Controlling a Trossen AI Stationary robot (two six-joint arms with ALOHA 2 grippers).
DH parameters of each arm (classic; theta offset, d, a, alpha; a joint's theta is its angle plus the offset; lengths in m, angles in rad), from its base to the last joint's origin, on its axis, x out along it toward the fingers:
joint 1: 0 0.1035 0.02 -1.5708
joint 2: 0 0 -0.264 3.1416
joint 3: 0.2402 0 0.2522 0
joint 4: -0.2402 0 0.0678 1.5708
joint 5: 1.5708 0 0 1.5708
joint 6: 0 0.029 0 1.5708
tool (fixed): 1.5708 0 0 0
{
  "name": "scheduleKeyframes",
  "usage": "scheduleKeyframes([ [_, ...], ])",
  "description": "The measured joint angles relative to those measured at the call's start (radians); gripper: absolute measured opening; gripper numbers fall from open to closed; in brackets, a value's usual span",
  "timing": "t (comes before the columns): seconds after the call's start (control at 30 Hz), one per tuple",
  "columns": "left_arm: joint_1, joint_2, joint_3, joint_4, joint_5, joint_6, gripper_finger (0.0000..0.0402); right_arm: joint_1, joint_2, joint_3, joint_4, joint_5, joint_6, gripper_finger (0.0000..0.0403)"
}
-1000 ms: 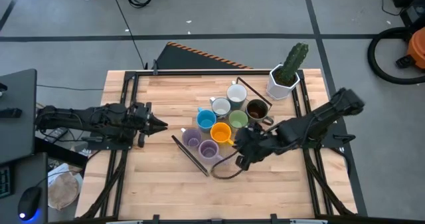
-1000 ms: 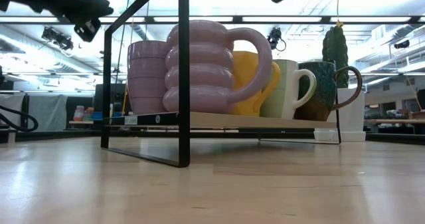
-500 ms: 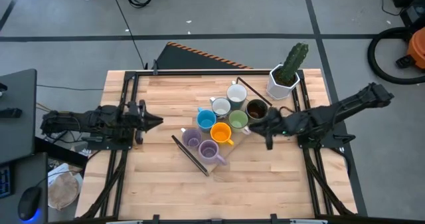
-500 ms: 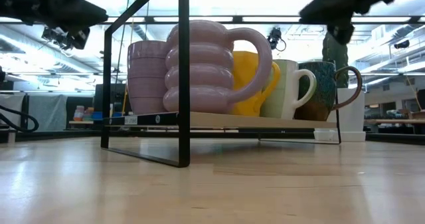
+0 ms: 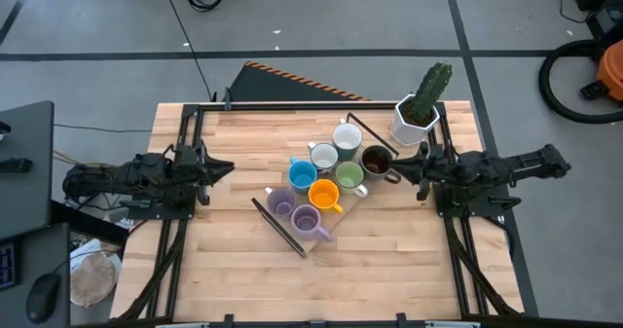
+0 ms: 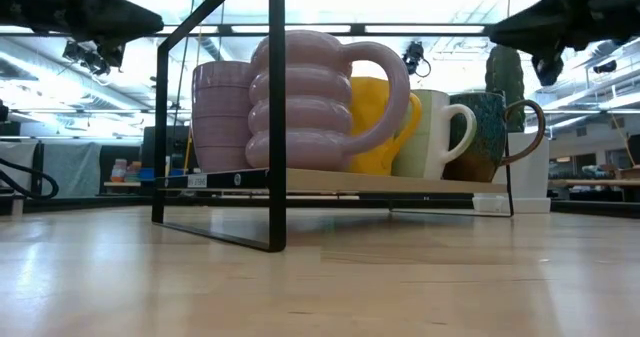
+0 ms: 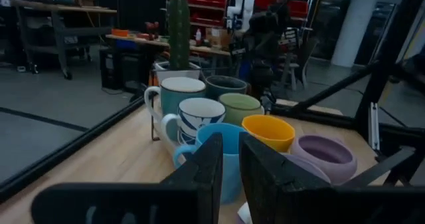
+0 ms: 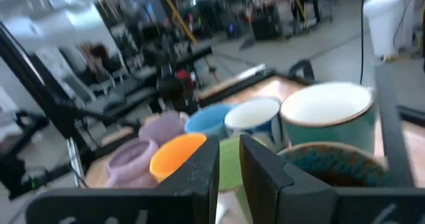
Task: Place coffee mugs
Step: Return to Home Position
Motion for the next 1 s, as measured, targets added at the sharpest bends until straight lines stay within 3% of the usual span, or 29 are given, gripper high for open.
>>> scheduleKeyframes([
  [0.23, 0.0, -0.009, -0.059, 0.056, 0.0, -0.013, 0.0054, -0.021, -0.167, -0.144, 0.164, 0.024, -0.068, 0.0064],
  [0.43, 0.0, -0.011, -0.103, 0.124, 0.0, 0.002, 0.0054, -0.023, -0.242, -0.217, 0.197, 0.034, -0.1, 0.0064],
  [0.8, 0.0, -0.02, -0.149, 0.208, 0.0, 0.07, 0.0054, -0.023, -0.254, -0.253, 0.175, 0.107, -0.099, 0.0064],
  [1.0, 0.0, -0.02, -0.149, 0.206, 0.001, -0.042, 0.0054, -0.023, -0.254, -0.253, 0.183, 0.1, -0.092, 0.0064],
])
